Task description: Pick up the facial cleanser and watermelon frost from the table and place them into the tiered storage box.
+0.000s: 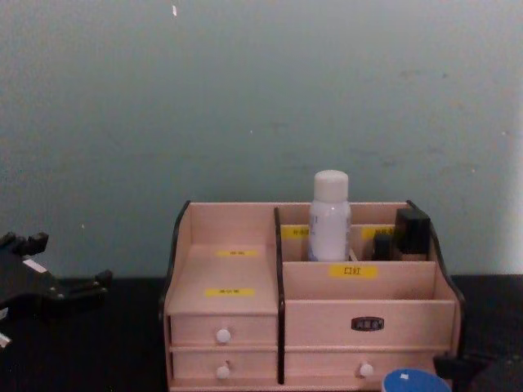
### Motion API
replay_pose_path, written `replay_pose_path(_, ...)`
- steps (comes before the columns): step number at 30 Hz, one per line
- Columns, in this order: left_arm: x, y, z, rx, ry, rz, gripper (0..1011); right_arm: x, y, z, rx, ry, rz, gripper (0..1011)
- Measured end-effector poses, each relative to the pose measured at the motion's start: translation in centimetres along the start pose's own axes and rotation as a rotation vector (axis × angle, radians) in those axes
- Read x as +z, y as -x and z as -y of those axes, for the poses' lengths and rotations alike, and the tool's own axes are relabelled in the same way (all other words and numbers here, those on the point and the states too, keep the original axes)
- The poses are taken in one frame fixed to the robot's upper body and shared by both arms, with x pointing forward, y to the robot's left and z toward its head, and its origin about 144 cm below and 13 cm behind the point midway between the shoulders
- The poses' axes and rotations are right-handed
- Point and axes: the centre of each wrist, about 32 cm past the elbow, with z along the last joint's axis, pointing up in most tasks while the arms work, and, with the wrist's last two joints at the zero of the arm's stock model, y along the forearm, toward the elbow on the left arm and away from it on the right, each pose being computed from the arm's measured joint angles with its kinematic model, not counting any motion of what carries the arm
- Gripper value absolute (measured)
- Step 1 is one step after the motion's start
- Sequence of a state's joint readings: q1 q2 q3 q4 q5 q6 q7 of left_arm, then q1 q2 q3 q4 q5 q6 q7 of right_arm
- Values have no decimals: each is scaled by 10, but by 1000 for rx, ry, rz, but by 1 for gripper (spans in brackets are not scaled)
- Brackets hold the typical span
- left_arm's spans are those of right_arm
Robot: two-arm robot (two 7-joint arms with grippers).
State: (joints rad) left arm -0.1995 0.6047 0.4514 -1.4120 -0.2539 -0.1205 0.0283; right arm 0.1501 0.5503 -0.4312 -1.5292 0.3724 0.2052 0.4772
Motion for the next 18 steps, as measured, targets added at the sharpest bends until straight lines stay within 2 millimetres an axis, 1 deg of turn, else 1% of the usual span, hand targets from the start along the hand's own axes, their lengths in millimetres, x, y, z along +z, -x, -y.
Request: replay_pose_path(18, 0, 0, 0, 0, 0, 0, 1001, -2, 0, -5, -1, 17, -3, 1000)
